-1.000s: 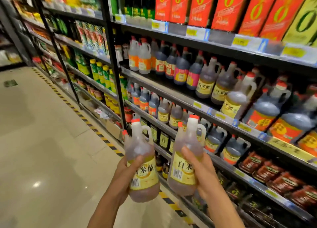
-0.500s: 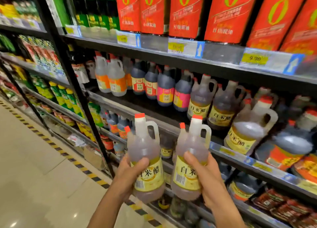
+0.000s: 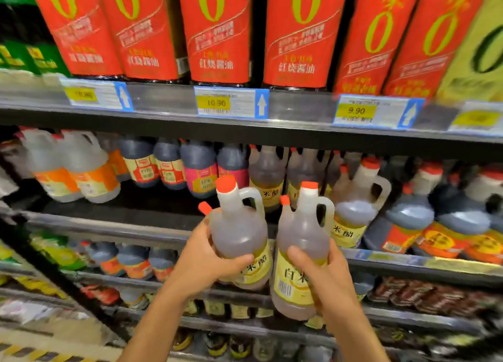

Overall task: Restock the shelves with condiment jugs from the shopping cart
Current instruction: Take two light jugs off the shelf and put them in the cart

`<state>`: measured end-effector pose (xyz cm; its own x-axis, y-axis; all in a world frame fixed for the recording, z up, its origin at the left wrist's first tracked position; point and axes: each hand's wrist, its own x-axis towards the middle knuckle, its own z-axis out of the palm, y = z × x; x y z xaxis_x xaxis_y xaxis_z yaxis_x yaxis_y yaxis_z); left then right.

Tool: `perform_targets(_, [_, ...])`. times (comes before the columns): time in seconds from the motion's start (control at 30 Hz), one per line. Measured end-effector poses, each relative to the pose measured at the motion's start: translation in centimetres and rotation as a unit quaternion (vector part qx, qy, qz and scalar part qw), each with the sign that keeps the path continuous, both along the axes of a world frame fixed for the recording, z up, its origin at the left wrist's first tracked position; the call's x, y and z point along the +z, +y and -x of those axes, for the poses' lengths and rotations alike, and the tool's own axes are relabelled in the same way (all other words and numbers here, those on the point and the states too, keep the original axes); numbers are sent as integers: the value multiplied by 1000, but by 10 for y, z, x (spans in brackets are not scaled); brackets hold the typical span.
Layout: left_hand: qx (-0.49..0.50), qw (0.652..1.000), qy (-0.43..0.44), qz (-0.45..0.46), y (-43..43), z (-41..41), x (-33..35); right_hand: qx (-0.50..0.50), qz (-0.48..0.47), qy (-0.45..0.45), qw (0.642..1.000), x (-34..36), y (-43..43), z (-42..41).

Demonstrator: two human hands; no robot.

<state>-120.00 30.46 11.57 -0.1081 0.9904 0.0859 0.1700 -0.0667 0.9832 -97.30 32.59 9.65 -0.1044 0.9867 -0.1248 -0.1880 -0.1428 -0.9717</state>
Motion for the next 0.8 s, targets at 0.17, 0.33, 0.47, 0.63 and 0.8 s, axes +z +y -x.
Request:
perform_targets(0.17, [-27,997,4,-74,28,-7,15,-47,-14,-8,999,8,-2,-1])
perform_targets(0.33, [-44,988,46,-141,46,-10,27,-79,-6,-14,997,5,-3,-5])
perform_targets(0.47, [-38,987,99,-117,61,-7,17,-88,-12,-19,996,4,-2,-5])
perform_targets(0.63, [-9,991,122,-57,78,-13,4,-105,-19,-32,994,6,2,-3])
perform_targets(0.8, [1,993,117,-21,86,-18,1,-111,-21,-39,993,6,6,-5])
